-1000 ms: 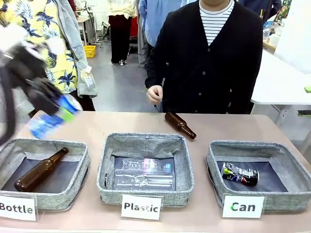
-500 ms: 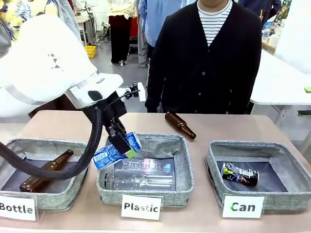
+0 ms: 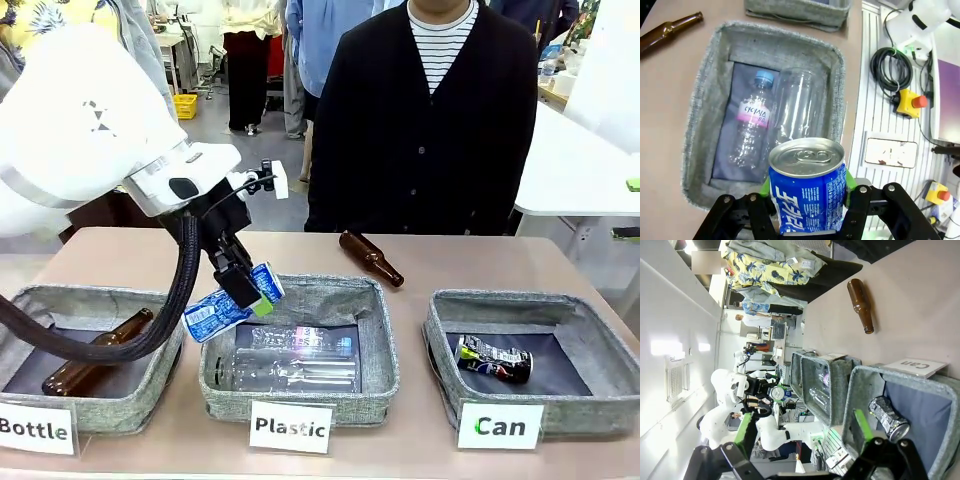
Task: Sort the can waste into the basket.
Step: Pick up the can waste from the table and place it in the right Fabric basket.
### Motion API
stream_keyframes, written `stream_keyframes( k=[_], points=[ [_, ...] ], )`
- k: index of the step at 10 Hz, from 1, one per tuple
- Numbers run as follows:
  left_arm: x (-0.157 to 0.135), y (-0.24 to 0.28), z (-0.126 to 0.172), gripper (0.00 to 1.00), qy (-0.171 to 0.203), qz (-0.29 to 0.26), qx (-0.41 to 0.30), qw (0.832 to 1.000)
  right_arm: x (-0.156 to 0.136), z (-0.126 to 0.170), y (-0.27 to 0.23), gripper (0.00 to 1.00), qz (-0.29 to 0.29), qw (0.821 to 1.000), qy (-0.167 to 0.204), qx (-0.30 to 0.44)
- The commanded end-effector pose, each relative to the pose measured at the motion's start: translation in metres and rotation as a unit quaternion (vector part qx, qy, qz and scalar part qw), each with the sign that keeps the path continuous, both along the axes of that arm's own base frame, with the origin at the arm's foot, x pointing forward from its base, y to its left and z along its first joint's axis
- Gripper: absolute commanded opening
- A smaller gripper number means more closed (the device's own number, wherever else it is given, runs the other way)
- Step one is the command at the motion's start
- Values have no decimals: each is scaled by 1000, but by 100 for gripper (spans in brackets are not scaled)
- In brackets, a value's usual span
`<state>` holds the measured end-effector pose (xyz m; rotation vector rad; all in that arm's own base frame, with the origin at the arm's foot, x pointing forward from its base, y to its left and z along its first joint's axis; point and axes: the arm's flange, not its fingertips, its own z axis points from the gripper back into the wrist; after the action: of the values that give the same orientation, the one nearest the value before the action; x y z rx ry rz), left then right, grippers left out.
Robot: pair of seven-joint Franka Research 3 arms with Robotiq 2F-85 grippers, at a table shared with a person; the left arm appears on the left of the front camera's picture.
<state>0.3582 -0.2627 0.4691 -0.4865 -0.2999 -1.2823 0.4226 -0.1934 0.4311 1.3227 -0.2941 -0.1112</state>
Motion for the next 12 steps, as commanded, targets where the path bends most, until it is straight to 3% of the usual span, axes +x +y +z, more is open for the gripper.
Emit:
stream_keyframes(
  k=[1, 2, 4, 6, 8, 9, 10, 12],
  points=[
    [-17, -27, 9, 50, -134, -36, -60, 989, -4, 12, 2, 100, 13, 998, 24, -51],
    [-22, -72, 27, 50, -212, -95, -89, 969, -21, 20, -13, 100, 32, 993, 69, -91],
    [1, -201, 69, 50, -244, -206, -59, 946, -66, 24, -65, 100, -25, 989, 66, -130],
    [31, -322, 81, 50, -222, -283, -53, 932, -87, 9, -108, 100, -87, 990, 72, -79],
    [47, -426, 62, 50, -219, -308, -42, 925, -105, -11, -131, 100, -117, 990, 64, -36],
    [47, -458, 51, 50, -214, -326, -39, 920, -113, -20, -140, 100, -119, 991, 58, -36],
    [44, -479, 40, 50, -201, -347, -42, 915, -113, -3, -131, 100, -112, 988, 81, -70],
    [41, -499, 20, 50, -179, -369, -19, 912, -113, -3, -131, 100, -112, 988, 81, -70]
  ],
)
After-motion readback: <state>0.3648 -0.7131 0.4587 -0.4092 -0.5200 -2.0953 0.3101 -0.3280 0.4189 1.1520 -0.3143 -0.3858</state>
